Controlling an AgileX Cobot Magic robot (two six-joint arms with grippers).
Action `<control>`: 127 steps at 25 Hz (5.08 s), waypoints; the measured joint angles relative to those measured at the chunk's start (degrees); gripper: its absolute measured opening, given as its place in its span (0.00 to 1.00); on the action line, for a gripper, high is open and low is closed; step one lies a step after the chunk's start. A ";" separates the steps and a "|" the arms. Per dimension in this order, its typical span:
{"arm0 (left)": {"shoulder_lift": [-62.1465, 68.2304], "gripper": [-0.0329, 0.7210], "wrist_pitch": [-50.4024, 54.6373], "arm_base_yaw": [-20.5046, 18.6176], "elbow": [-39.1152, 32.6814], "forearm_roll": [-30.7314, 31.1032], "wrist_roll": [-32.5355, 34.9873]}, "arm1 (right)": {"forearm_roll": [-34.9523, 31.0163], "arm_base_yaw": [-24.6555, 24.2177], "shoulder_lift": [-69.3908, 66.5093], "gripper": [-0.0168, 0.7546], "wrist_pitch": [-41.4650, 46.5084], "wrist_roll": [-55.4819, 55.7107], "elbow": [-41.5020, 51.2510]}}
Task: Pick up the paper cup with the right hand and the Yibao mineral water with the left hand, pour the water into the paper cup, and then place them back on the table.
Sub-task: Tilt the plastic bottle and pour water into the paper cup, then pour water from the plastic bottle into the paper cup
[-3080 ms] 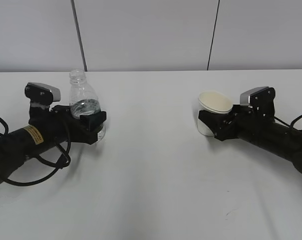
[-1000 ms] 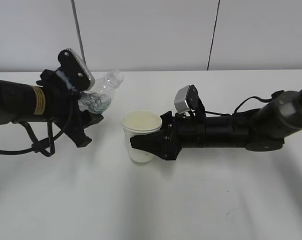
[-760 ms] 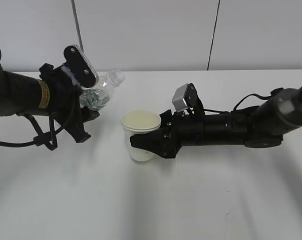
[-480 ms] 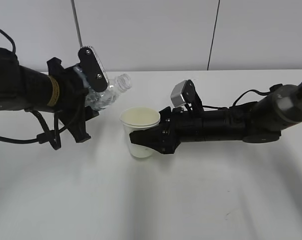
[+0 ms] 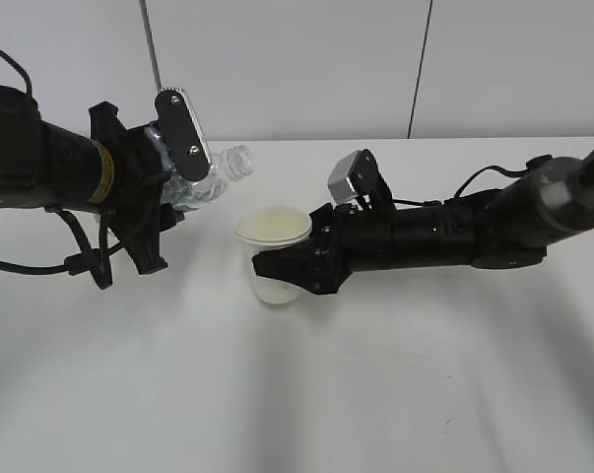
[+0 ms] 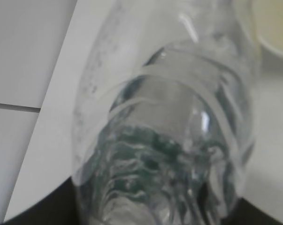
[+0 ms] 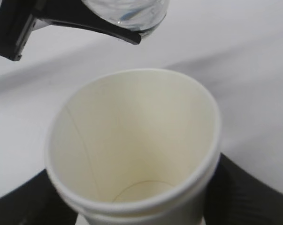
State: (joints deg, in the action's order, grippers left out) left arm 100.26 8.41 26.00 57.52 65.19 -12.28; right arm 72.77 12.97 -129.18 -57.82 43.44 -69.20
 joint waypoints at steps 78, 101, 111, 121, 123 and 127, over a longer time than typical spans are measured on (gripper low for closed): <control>0.00 0.49 9.24 2.18 0.06 22.81 0.17 | 10.93 0.35 0.00 0.71 1.49 12.55 -5.16; 0.00 0.49 10.39 2.18 0.06 25.08 0.17 | 11.36 0.35 0.00 0.71 1.49 12.55 -5.16; 0.00 0.49 10.39 2.18 0.06 25.32 0.17 | 11.36 0.35 0.00 0.71 1.49 12.55 -5.16; 0.00 0.49 10.41 2.18 0.06 26.65 0.17 | 11.71 0.35 0.00 0.71 1.49 12.55 -5.16; 0.00 0.49 10.41 2.18 0.06 26.76 0.17 | 11.84 0.35 0.00 0.71 1.49 12.55 -5.16; 0.00 0.49 10.45 2.18 0.06 27.02 0.17 | 12.19 0.35 0.00 0.71 1.49 12.55 -5.16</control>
State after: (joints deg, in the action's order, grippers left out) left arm 100.26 18.86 28.18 57.58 92.21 -12.12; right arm 84.97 13.32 -129.18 -56.33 55.98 -74.37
